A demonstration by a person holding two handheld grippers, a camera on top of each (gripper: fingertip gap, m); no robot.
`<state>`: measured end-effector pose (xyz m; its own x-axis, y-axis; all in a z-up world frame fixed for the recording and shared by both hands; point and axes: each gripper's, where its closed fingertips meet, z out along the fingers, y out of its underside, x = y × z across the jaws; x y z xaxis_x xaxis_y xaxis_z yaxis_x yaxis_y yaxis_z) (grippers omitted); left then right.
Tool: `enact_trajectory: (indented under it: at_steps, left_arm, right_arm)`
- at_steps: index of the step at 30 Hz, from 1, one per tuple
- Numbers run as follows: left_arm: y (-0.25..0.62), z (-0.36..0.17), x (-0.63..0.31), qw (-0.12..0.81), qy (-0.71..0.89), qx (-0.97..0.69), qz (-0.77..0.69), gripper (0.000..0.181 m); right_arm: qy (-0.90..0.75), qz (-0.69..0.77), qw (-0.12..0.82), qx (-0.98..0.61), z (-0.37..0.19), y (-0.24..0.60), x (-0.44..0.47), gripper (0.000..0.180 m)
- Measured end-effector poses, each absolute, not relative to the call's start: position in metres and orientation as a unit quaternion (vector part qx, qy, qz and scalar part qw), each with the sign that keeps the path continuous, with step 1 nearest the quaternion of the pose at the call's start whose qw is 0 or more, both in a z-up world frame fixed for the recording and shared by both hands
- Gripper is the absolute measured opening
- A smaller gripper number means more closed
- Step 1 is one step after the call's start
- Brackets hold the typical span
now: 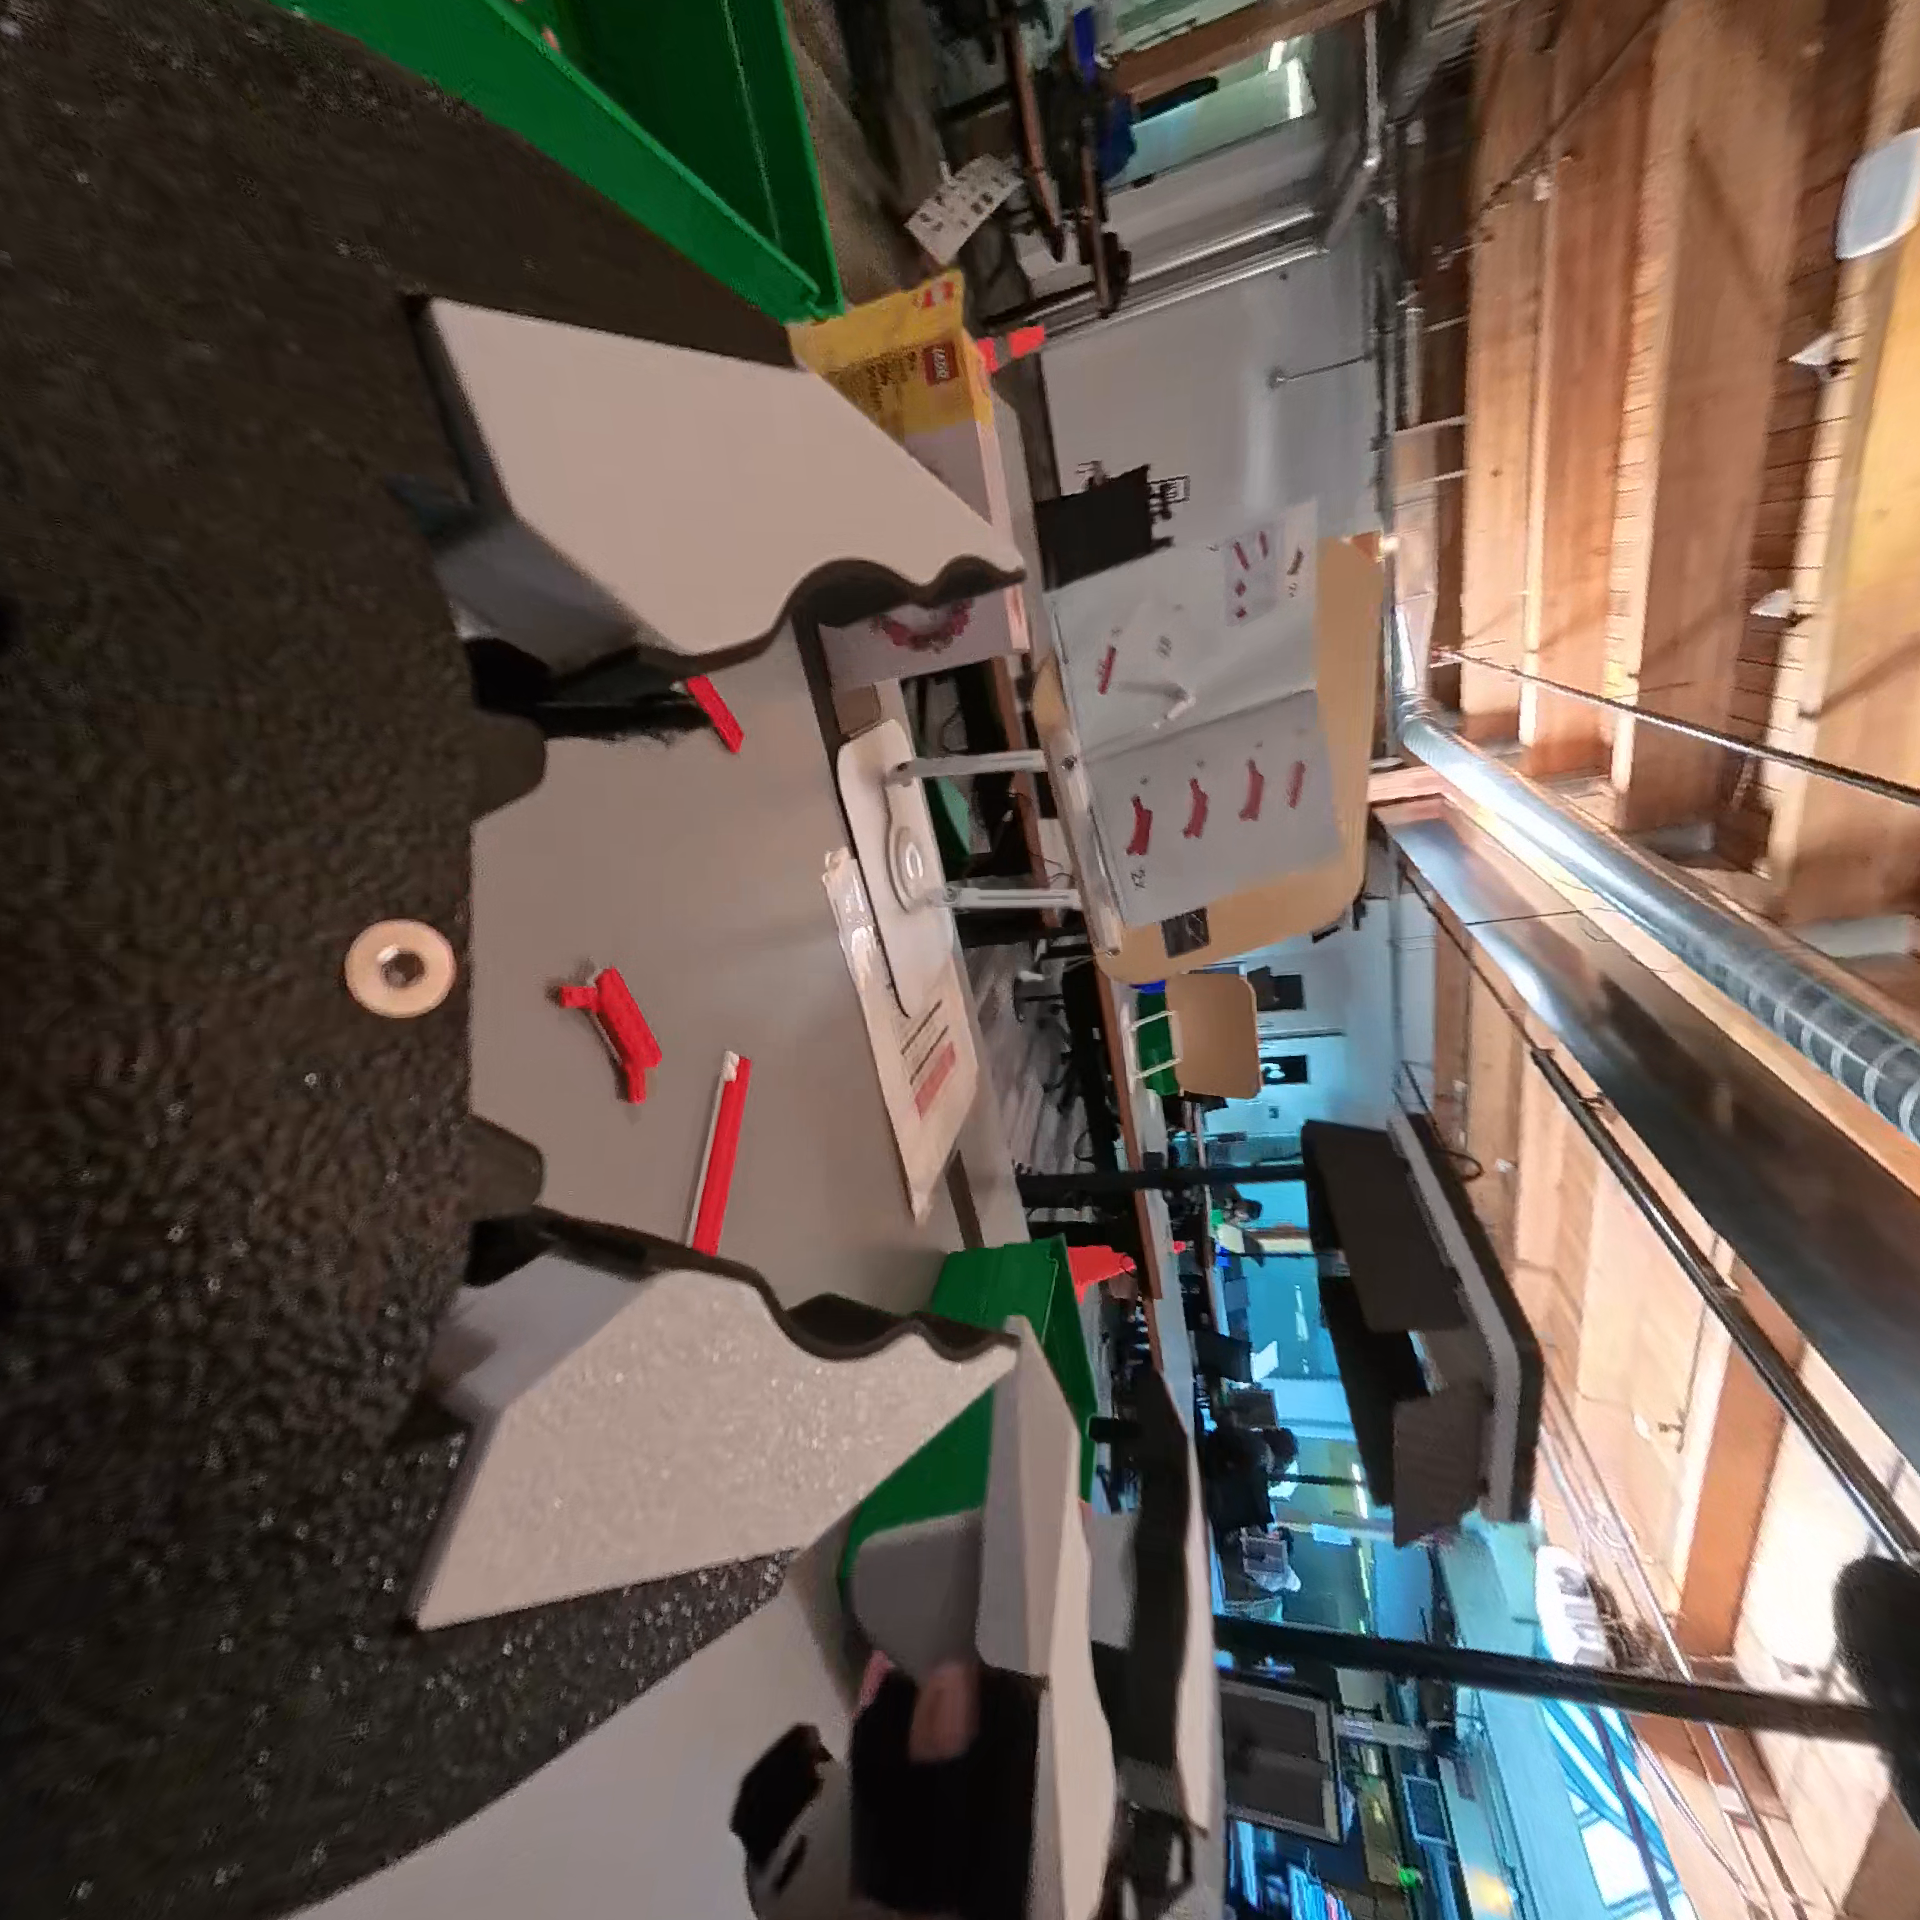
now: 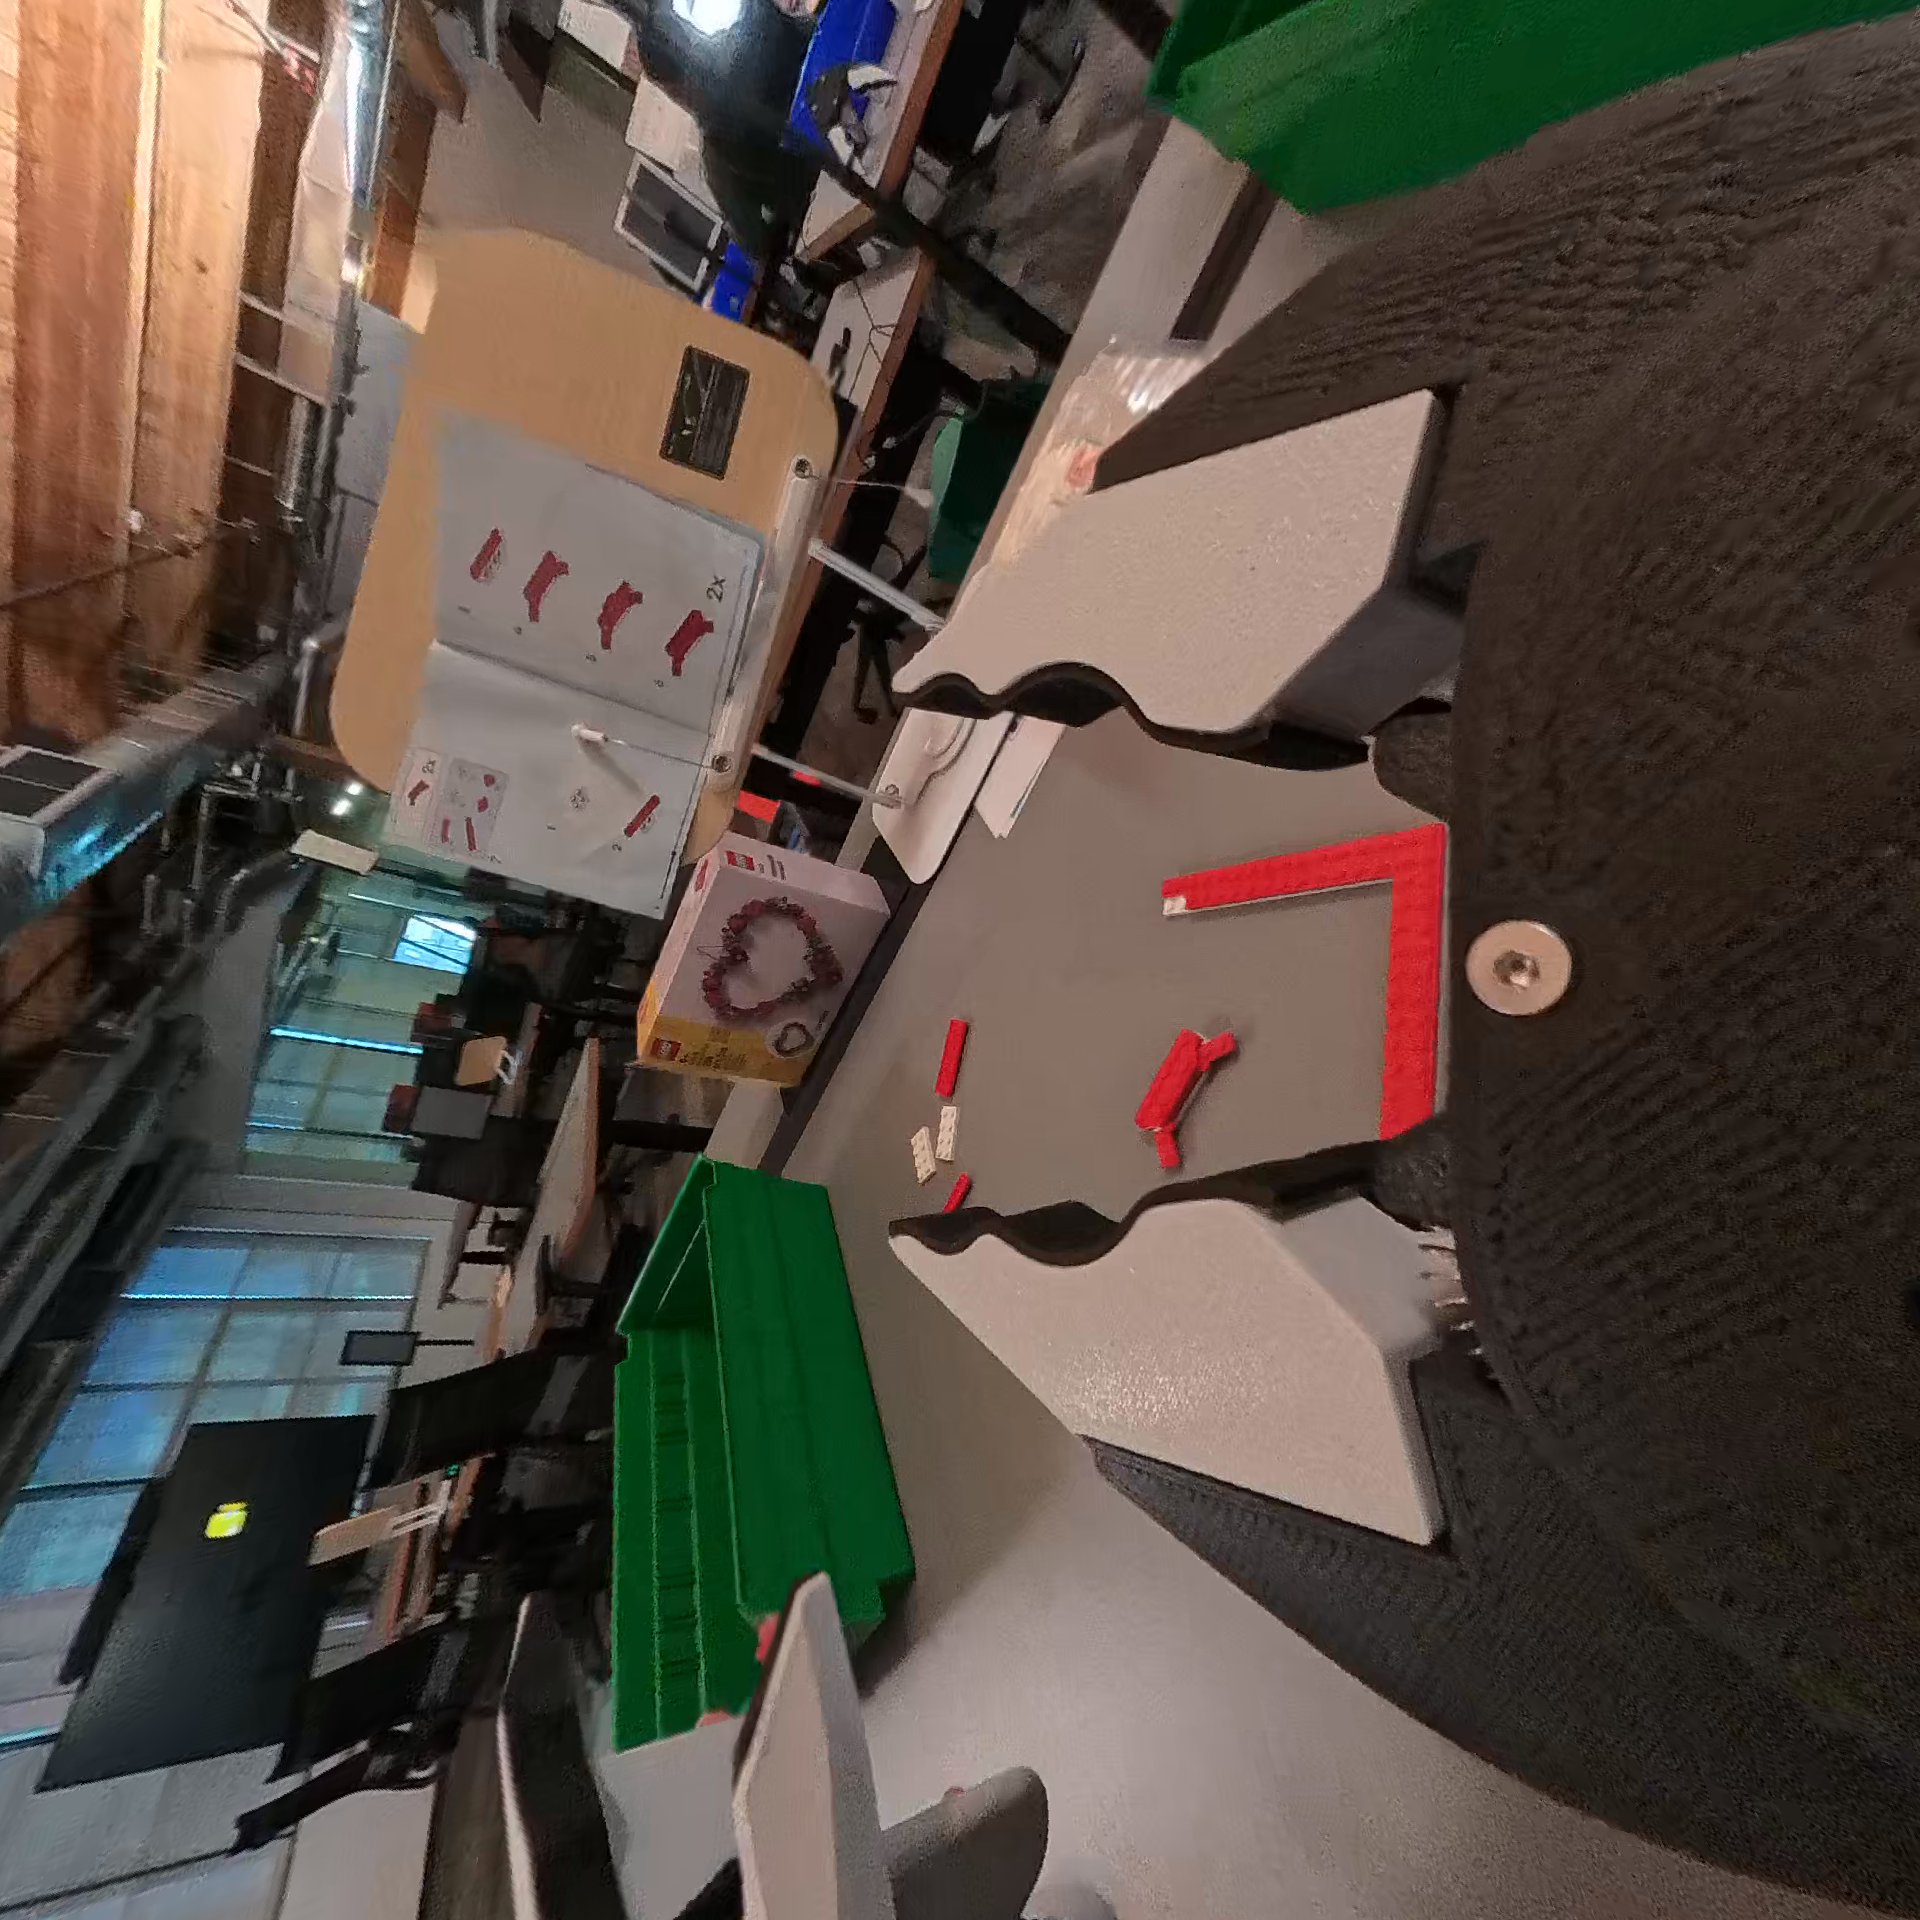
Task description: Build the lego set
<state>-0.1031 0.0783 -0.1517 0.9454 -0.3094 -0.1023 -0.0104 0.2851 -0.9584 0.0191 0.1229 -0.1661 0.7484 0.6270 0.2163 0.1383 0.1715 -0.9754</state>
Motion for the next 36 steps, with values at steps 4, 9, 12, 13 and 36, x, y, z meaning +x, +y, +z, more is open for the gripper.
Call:
enact_trajectory:
  at_steps: [4, 9, 12, 13, 36]
  left_arm:
    - [0.089, -0.137, -0.127, 0.768, 0.132, -0.619, -0.099, 0.132]
    - [0.104, -0.12, -0.132, 0.736, 0.156, -0.652, -0.094, 0.129]
    - [0.115, -0.119, -0.128, 0.711, 0.169, -0.678, -0.079, 0.123]
    - [0.118, -0.118, -0.127, 0.708, 0.169, -0.682, -0.073, 0.12]
    - [-0.112, -0.172, -0.105, 0.637, -0.202, -0.68, 0.301, 0.08]
  right_arm:
    - [-0.314, 0.159, 0.687, -0.635, -0.135, 0.13, 0.007, 0.093]
    - [-0.277, 0.092, 0.647, -0.704, -0.125, 0.155, 0.021, 0.087]
    - [-0.257, 0.051, 0.602, -0.754, -0.134, 0.172, 0.035, 0.078]
    - [-0.258, 0.047, 0.592, -0.762, -0.136, 0.176, 0.037, 0.076]
    - [-0.509, 0.309, 0.523, -0.61, -0.145, 0.141, 0.054, 0.064]
